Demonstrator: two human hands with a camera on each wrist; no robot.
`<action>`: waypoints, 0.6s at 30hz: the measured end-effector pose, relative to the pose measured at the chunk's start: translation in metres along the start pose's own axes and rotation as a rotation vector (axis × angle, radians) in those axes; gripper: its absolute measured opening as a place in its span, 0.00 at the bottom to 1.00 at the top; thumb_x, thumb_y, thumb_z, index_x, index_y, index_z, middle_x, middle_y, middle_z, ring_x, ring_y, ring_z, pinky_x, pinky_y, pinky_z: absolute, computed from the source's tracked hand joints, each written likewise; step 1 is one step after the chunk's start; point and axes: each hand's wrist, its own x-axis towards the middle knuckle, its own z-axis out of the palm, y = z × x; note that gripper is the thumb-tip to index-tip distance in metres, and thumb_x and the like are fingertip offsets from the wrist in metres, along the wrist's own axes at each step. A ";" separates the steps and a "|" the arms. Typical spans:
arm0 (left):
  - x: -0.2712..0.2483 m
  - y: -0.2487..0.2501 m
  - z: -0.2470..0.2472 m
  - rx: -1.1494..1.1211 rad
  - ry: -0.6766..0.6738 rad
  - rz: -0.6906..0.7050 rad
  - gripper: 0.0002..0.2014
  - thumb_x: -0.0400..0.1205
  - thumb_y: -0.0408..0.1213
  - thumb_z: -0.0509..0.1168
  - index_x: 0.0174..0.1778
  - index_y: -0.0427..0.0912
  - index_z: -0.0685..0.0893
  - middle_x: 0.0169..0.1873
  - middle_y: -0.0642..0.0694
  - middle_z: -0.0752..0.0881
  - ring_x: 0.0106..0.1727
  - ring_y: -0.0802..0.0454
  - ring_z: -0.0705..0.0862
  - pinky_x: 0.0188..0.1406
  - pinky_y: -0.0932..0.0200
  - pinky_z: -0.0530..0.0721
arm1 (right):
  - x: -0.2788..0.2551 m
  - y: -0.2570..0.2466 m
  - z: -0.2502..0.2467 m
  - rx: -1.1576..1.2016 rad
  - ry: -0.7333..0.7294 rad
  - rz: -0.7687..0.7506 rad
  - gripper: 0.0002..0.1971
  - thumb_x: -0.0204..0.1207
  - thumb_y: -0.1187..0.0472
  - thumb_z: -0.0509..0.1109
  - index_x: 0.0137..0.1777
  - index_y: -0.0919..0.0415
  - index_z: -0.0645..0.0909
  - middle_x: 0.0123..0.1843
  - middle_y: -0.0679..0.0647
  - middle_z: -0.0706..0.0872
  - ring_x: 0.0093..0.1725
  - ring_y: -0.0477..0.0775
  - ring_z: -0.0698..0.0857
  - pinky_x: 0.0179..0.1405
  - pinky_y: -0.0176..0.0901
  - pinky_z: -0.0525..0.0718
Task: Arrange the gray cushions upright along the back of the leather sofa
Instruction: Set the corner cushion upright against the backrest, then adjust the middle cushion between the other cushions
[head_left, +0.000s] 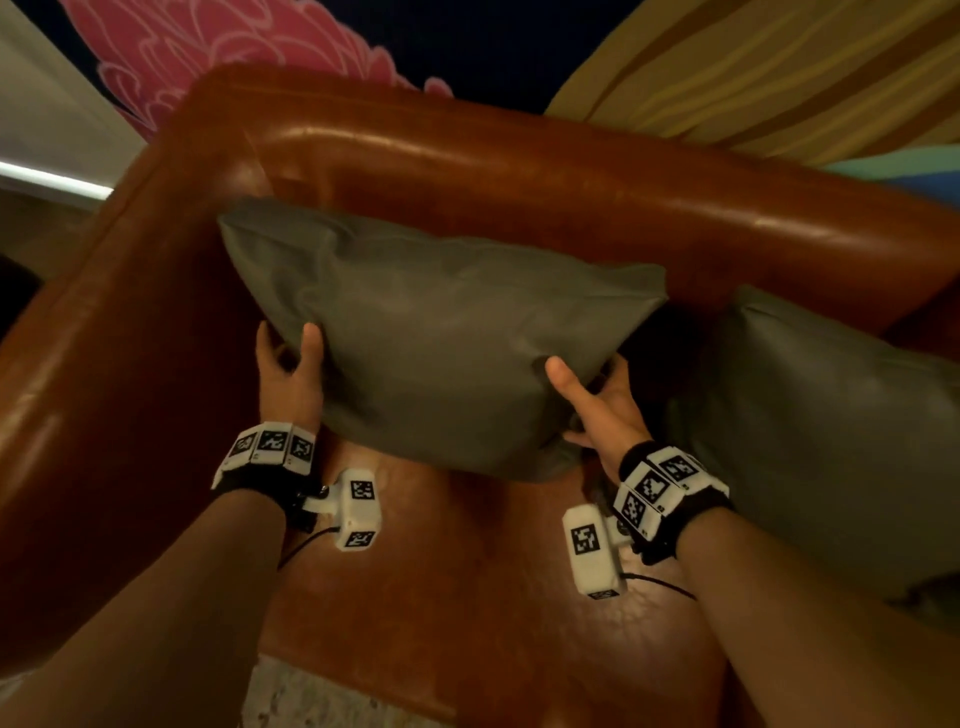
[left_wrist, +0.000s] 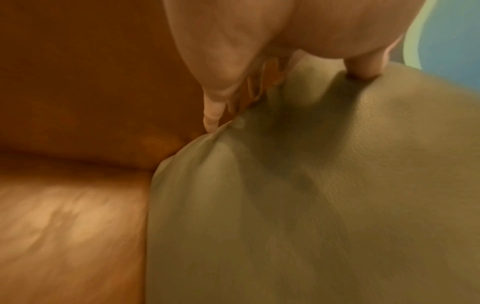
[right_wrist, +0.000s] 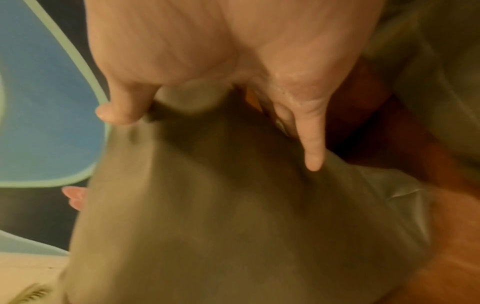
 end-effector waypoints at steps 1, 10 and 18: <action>-0.004 -0.006 -0.001 -0.019 0.017 -0.024 0.54 0.62 0.79 0.64 0.84 0.65 0.55 0.82 0.50 0.72 0.79 0.44 0.74 0.78 0.35 0.73 | -0.004 0.003 -0.010 -0.014 -0.006 -0.008 0.58 0.49 0.29 0.78 0.81 0.36 0.55 0.78 0.45 0.72 0.71 0.53 0.76 0.68 0.66 0.79; -0.146 -0.093 0.061 0.314 -0.142 -0.388 0.13 0.87 0.34 0.56 0.61 0.34 0.82 0.66 0.29 0.83 0.60 0.30 0.83 0.60 0.39 0.81 | -0.082 0.055 -0.178 -0.018 0.000 -0.161 0.16 0.66 0.56 0.77 0.54 0.52 0.83 0.46 0.60 0.93 0.49 0.54 0.91 0.57 0.49 0.88; -0.256 -0.029 0.231 0.329 -0.454 -0.017 0.21 0.81 0.46 0.69 0.70 0.45 0.81 0.58 0.48 0.83 0.62 0.48 0.82 0.68 0.50 0.78 | -0.080 0.078 -0.419 0.002 0.767 -0.149 0.25 0.48 0.25 0.76 0.35 0.44 0.83 0.32 0.43 0.88 0.42 0.47 0.90 0.54 0.57 0.88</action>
